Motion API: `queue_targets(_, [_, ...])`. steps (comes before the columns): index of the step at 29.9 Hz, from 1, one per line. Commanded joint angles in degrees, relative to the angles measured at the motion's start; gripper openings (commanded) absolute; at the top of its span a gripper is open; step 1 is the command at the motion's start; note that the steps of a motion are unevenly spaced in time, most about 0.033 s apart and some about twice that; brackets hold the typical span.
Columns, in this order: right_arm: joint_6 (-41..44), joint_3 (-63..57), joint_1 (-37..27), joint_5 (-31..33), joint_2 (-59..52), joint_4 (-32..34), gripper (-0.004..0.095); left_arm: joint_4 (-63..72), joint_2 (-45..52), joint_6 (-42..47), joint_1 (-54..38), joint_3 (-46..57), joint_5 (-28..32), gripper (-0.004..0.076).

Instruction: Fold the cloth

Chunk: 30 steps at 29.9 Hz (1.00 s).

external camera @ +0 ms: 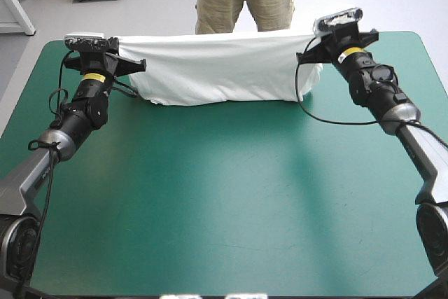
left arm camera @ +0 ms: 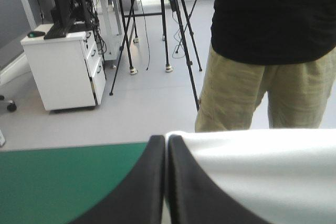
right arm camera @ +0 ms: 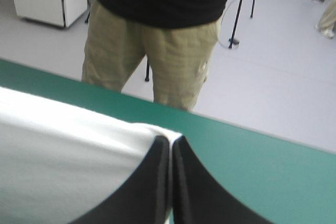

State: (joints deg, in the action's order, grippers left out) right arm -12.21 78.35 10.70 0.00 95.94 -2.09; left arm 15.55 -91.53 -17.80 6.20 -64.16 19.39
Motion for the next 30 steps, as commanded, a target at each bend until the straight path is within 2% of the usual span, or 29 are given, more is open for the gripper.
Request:
queue_targets(1, [0.16, -4.97, -0.3, -4.87, -5.63, -0.02, -0.0017, 0.21, 4.74, 3.77, 0.07, 2.18, 3.06, -0.0009])
queue_targets(4, [0.16, -11.02, -0.3, -3.58, -9.28, -2.21, -0.0017, 0.21, 7.72, 6.26, 0.31, 5.41, -2.53, -0.0009])
queue_targets(6, [0.16, -14.0, -0.3, -0.41, -12.43, -4.55, -0.0017, 0.21, 9.98, 5.86, 0.72, 6.37, -8.86, -0.0009])
queue_targets(11, [0.16, -18.05, -0.3, 14.57, -18.22, -7.24, -0.0017, -0.03, 13.11, 4.1, 1.2, 6.64, -29.51, -0.0009])
queue_targets(17, [0.16, -20.47, -0.3, 29.77, -22.19, -11.91, -0.0017, 0.1, 14.51, 4.1, 1.2, 7.45, -50.33, -0.0009])
queue_targets(20, [-1.08, -21.56, -0.3, 35.15, -22.83, -14.22, -0.0017, 0.26, 15.87, 3.22, 1.2, 9.46, -54.87, -0.0009])
queue_targets(25, [-0.95, -24.84, -0.3, 40.67, -22.99, -14.41, -0.0017, 0.26, 17.23, 2.49, 1.2, 13.5, -62.73, -0.0009])
queue_targets(30, [-0.27, -29.45, -0.3, 42.35, -23.93, -14.28, -0.0016, 0.26, 18.92, 1.66, 1.2, 19.47, -63.56, -0.0009])
